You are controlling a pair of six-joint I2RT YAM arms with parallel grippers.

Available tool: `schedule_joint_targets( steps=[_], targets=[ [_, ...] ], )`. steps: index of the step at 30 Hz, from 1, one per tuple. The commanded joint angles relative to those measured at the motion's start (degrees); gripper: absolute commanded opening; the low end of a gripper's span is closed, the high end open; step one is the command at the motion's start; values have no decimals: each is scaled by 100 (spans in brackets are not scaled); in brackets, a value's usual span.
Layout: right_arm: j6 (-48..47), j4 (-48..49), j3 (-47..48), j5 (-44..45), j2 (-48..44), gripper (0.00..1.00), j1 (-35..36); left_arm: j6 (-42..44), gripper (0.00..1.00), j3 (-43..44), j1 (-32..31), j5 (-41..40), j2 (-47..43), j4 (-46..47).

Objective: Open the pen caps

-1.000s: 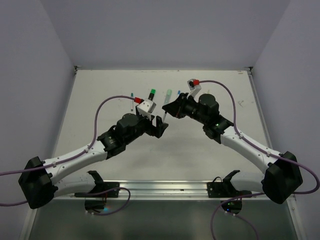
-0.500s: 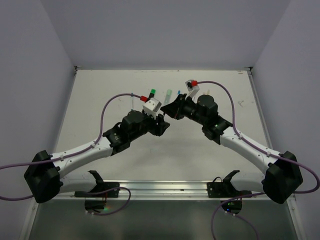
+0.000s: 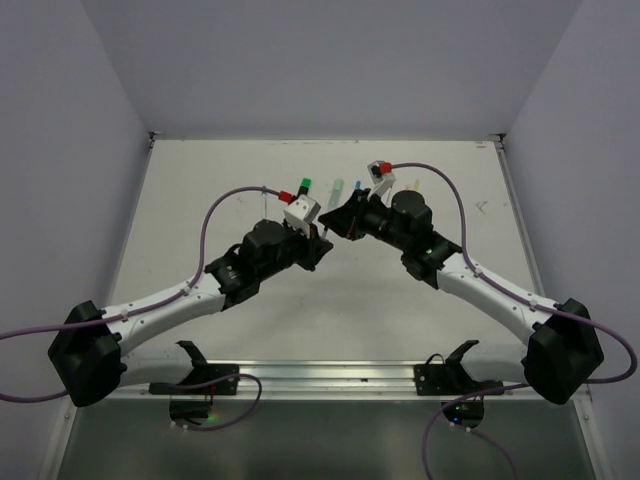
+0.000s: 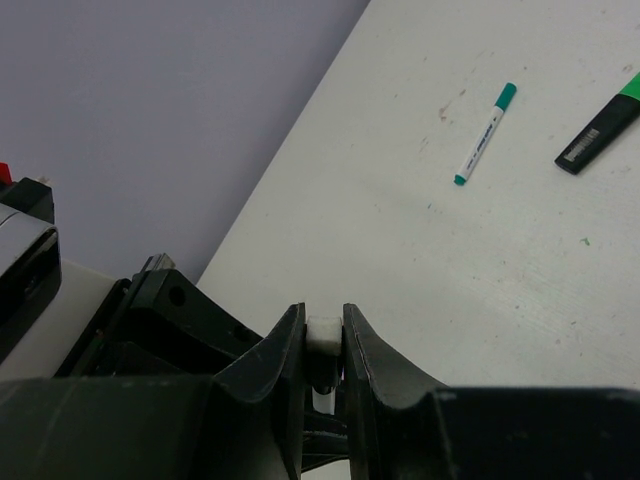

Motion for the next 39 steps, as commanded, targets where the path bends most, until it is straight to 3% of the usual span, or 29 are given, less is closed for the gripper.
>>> schedule_joint_targets(
  steps=[1,21,35,39],
  targets=[
    [61,360,214,57,87,0,45,-5,0,-88,-20,468,-11,355],
    [-712,650,1840,1796,413,0,-122,-1086,0,-1784,-328,1524,95,1084],
    [-1555,1669,2236,2869,395,0,-350,-1280,0,-2057,-336,1989,367,1260],
    [-1530,1539,2542,2800,527,0,-666,-1271,0,-2083,-337,2060,341,1182]
  ],
)
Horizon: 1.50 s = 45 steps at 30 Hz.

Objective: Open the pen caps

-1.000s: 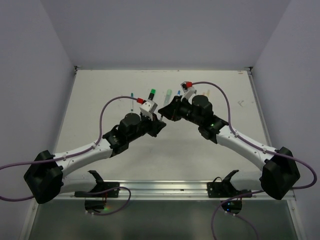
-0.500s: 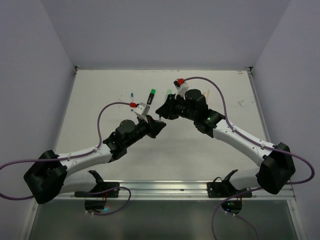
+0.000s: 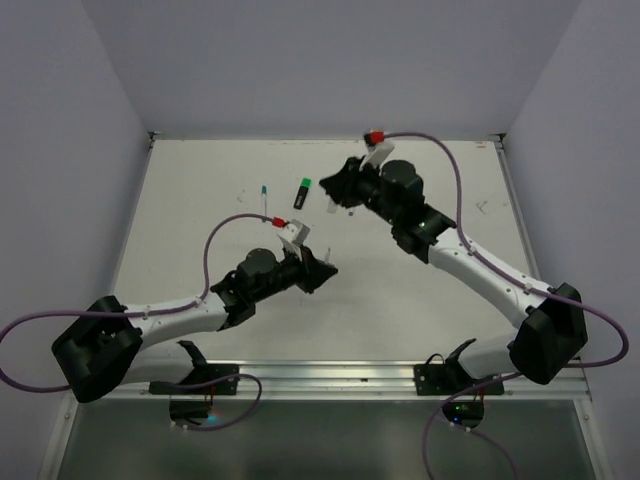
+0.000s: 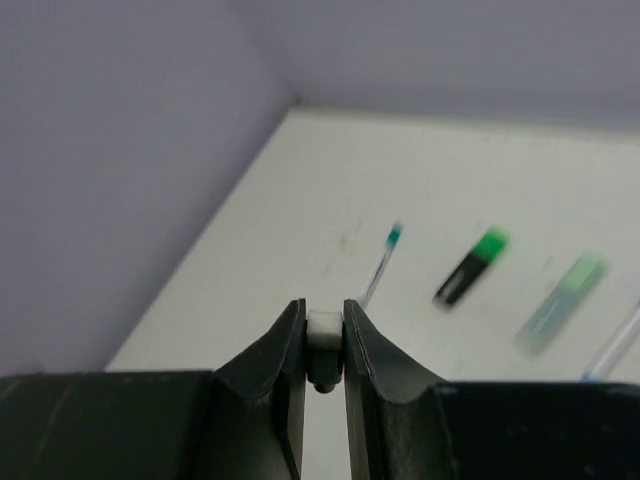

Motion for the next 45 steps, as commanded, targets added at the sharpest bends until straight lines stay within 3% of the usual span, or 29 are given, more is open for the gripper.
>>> schedule_joint_targets(
  steps=[1,13,25,32,45],
  targets=[
    [-356,2568,1247,1755,-68,0,-955,-62,0,-503,-409,1511,179,-1478],
    [-189,1610,1529,840,12,0,-1202,105,0,-292,-418,1187,12,-2119],
    [-110,38,194,375,-279,0,-1088,166,0,683,285,-342,319,-4105],
    [31,36,-825,181,38,0,-886,166,0,1263,409,-1072,1057,-4722],
    [268,115,-1108,146,644,0,-649,-88,18,1536,409,-1477,1541,-5029]
  ],
)
